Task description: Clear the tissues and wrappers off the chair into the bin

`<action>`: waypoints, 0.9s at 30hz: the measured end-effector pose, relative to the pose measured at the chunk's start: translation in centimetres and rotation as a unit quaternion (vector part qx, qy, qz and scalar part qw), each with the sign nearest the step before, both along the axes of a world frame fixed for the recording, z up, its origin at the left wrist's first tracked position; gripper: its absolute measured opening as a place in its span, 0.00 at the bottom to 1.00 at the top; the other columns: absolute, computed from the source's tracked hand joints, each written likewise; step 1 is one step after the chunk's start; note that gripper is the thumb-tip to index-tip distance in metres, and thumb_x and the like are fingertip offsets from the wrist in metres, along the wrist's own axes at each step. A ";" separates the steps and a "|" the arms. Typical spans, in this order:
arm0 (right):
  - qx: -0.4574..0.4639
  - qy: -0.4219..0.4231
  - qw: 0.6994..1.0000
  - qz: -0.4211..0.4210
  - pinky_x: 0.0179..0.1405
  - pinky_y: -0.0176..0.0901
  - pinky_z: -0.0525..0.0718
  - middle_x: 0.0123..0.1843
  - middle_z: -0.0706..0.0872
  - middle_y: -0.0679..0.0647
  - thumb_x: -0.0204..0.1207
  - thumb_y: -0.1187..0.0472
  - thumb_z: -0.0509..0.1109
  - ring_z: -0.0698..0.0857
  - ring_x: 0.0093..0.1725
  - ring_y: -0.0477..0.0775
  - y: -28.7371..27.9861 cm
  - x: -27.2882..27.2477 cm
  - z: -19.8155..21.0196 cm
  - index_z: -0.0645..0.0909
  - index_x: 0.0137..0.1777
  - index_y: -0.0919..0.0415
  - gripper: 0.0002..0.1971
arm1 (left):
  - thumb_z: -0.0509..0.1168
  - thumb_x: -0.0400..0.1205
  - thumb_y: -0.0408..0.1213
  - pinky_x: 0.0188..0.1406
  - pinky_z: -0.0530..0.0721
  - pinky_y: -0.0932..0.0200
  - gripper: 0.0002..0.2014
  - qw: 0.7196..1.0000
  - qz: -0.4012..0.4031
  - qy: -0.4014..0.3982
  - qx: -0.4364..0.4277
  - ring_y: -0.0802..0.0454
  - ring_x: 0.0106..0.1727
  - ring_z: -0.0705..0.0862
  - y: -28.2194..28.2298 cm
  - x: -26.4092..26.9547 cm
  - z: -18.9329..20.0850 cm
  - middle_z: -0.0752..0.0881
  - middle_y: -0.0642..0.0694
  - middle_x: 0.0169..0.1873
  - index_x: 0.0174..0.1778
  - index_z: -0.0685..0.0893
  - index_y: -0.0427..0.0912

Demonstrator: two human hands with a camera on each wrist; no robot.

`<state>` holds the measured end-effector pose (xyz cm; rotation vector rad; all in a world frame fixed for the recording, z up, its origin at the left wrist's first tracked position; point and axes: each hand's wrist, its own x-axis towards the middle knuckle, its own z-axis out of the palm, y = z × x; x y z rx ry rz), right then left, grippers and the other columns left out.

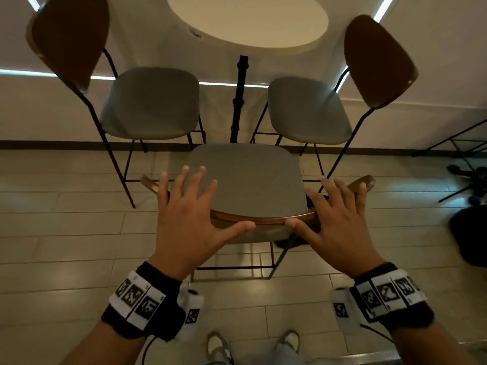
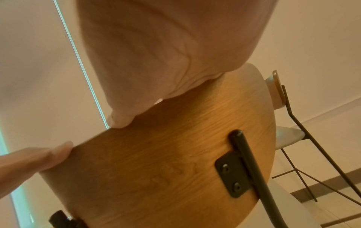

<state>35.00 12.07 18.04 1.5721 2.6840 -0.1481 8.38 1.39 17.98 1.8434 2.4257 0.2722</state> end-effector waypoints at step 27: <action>-0.101 0.186 0.975 -0.067 0.82 0.51 0.74 0.88 0.66 0.44 0.73 0.26 0.54 0.65 0.87 0.49 -2.4 10.0 0.1 0.68 0.80 0.34 0.34 | 0.69 0.78 0.59 0.81 0.69 0.44 0.33 0.906 0.214 -0.316 0.183 0.46 0.85 0.69 -9.0 1.9 -4.6 0.72 0.47 0.84 0.79 0.65 0.76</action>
